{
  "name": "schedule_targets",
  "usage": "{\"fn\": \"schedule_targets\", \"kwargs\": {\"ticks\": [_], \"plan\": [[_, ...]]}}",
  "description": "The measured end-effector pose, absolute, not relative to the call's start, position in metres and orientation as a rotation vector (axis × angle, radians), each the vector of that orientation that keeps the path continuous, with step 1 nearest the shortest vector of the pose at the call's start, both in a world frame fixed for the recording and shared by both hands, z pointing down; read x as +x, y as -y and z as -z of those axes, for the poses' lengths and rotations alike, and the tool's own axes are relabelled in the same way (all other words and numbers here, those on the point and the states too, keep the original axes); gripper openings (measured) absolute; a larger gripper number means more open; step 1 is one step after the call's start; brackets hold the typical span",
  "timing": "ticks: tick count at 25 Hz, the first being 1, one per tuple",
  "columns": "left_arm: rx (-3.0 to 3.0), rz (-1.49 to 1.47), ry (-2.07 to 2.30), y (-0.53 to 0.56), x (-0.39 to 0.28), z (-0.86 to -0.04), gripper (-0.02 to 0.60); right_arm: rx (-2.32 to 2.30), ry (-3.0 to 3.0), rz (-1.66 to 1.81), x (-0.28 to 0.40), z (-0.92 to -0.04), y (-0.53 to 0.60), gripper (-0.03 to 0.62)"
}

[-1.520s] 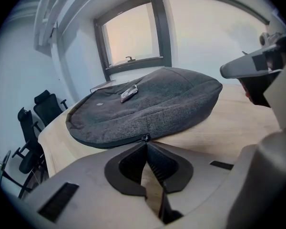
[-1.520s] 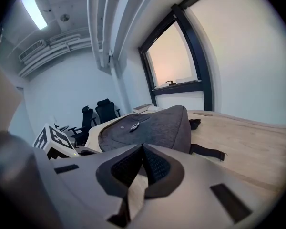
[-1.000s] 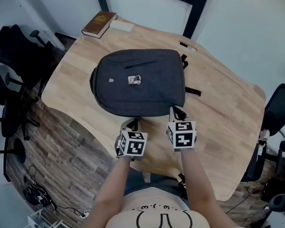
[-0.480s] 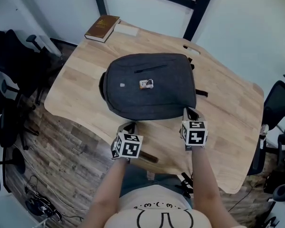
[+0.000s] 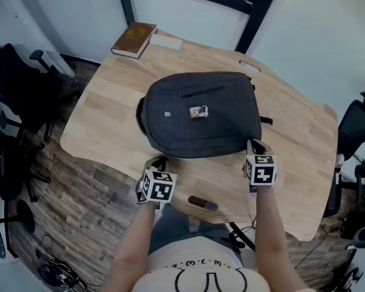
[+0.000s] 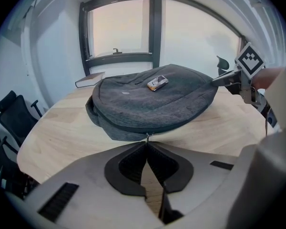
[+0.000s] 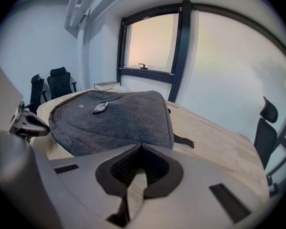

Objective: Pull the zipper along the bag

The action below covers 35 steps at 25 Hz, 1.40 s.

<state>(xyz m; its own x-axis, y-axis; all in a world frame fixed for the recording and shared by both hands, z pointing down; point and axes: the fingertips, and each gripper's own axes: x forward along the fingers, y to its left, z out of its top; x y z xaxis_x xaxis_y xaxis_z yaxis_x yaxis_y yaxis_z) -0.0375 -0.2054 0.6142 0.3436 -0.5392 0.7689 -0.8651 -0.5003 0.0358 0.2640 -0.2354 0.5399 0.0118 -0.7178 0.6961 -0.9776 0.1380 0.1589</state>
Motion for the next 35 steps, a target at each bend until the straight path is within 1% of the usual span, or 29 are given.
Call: {"fn": "schedule_targets", "kwargs": {"ticks": [4, 8, 13, 17, 22, 25, 30, 31, 32, 33, 35], "plan": [[2.222, -1.039, 1.239, 0.222, -0.059, -0.614, 0.020, 1.633, 1.731, -0.479, 0.265, -0.540, 0.236, 0.051], [2.217, -1.019, 1.261, 0.245, -0.087, -0.614, 0.021, 1.630, 1.725, -0.486, 0.263, -0.540, 0.237, 0.051], [2.258, -1.029, 1.239, 0.272, -0.092, -0.613, 0.021, 1.632, 1.735, -0.512, 0.261, -0.541, 0.238, 0.051], [2.318, -1.032, 1.081, 0.265, -0.083, -0.612, 0.018, 1.678, 1.698, -0.513, 0.266, -0.542, 0.243, 0.051], [2.375, -1.020, 0.883, 0.243, -0.067, -0.605, 0.018, 1.658, 1.641, -0.385, 0.277, -0.539, 0.263, 0.051], [2.389, -1.005, 0.797, 0.225, -0.050, -0.602, 0.018, 1.675, 1.627, -0.369, 0.281, -0.536, 0.269, 0.040], [2.447, -1.026, 0.623, 0.197, -0.008, -0.608, 0.018, 1.671, 1.718, -0.358, 0.258, -0.522, 0.263, 0.040], [2.461, -1.035, 0.583, 0.192, 0.003, -0.609, 0.018, 1.646, 1.741, -0.363, 0.251, -0.524, 0.259, 0.078], [2.474, -1.044, 0.541, 0.186, 0.014, -0.610, 0.018, 1.614, 1.773, -0.367, 0.243, -0.524, 0.254, 0.137], [2.488, -1.052, 0.501, 0.180, 0.025, -0.610, 0.018, 1.576, 1.815, -0.369, 0.234, -0.523, 0.249, 0.148], [2.516, -1.062, 0.434, 0.170, 0.047, -0.609, 0.018, 1.472, 1.921, -0.369, 0.212, -0.517, 0.236, 0.146]]}}
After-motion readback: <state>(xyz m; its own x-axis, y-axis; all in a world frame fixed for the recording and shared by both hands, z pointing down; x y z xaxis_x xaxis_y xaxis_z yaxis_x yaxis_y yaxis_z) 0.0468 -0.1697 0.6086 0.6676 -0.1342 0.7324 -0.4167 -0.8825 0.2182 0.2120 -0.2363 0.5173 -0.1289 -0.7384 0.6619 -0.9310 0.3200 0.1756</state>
